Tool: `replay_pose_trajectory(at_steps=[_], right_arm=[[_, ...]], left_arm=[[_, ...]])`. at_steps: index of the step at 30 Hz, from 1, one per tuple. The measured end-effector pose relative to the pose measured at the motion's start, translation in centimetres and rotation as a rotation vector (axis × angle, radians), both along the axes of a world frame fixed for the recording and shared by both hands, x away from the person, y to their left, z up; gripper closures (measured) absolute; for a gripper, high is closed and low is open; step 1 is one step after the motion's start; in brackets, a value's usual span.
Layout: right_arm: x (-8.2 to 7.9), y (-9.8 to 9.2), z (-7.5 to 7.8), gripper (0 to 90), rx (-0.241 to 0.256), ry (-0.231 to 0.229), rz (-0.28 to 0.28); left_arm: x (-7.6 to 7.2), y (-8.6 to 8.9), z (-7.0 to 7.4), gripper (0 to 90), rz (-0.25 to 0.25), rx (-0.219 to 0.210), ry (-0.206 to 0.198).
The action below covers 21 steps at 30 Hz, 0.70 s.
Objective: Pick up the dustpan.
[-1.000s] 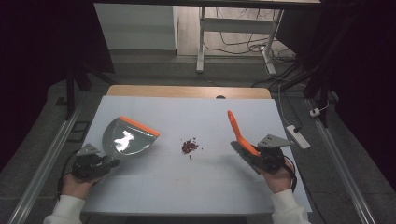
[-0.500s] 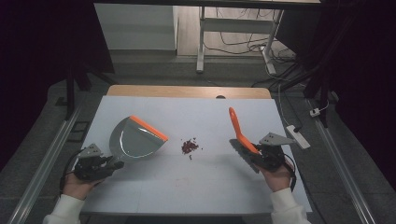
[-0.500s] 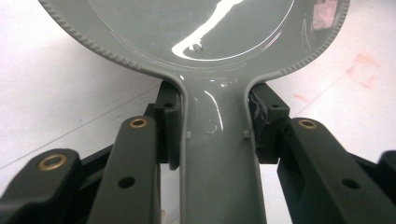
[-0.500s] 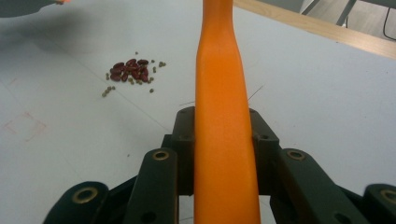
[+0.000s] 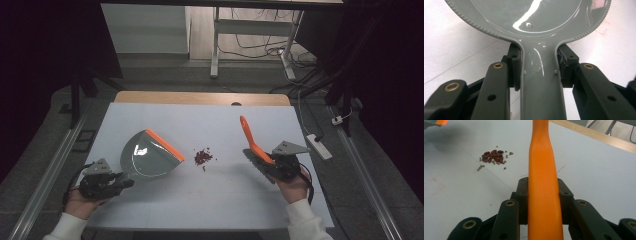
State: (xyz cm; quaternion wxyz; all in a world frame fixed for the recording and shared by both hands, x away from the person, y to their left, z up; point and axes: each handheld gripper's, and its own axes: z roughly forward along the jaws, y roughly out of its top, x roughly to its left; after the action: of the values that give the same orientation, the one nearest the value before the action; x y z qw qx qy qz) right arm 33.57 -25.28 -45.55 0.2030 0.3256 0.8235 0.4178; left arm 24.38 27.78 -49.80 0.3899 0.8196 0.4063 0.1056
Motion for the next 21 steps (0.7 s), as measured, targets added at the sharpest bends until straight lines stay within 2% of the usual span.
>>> replay_pose_trajectory(at_steps=[1, 6, 7, 21], right_arm=[[-0.1, 0.1, 0.0, 70.0, 0.002, 0.005, 0.001], [-0.4, 0.6, -0.1, 70.0, -0.008, 0.0, 0.022], [-0.4, 0.6, -0.1, 70.0, -0.01, -0.001, 0.024], [-1.3, 0.7, -0.4, 70.0, -0.023, 0.0, 0.021]], left_arm=[[-0.2, -0.3, 0.1, 62.0, -0.028, 0.004, -0.006], [-0.1, -1.0, 0.1, 62.0, -0.069, 0.026, 0.001], [0.0, -1.3, 0.0, 62.0, -0.086, 0.042, 0.007], [0.8, -2.7, -0.1, 62.0, -0.17, 0.079, 0.037]])
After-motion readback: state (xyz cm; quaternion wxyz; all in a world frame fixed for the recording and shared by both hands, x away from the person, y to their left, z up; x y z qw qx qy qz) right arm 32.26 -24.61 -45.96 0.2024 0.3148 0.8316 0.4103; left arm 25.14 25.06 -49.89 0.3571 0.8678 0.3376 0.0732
